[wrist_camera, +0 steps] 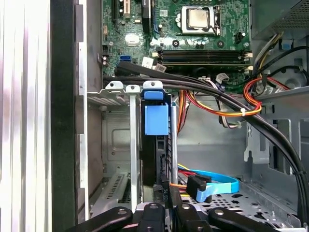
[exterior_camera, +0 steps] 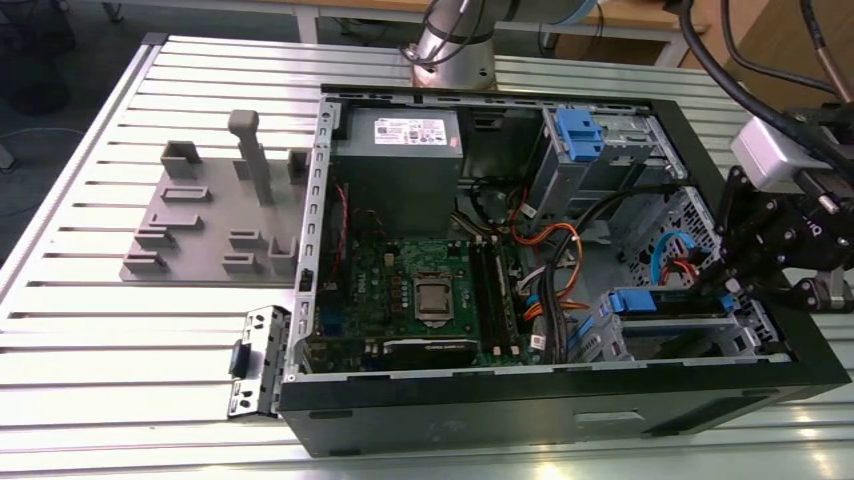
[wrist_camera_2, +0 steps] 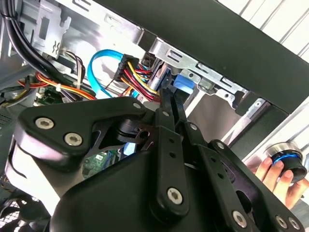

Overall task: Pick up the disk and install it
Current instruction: 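Insert the first disk wire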

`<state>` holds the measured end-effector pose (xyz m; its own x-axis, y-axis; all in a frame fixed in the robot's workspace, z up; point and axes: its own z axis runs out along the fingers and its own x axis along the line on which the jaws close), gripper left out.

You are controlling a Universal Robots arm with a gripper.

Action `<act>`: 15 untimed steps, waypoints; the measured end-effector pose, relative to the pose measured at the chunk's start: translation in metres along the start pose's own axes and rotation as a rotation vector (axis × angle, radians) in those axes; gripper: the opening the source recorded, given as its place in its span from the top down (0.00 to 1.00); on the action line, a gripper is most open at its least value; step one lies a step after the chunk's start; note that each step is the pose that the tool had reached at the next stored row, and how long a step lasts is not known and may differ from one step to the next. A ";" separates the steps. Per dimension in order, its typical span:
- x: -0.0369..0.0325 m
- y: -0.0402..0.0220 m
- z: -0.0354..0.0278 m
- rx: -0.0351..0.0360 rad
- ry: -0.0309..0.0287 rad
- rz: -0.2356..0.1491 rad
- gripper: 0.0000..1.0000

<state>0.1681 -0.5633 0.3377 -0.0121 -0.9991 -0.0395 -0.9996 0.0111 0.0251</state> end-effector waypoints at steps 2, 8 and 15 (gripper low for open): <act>0.0001 0.0010 0.0010 0.0001 0.0008 0.000 0.84; 0.0005 0.0021 0.0038 0.0001 0.0009 0.000 0.84; 0.0042 0.0020 0.0060 0.0000 0.0007 0.000 0.84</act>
<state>0.1659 -0.5672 0.3316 -0.0121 -0.9992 -0.0388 -0.9996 0.0112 0.0251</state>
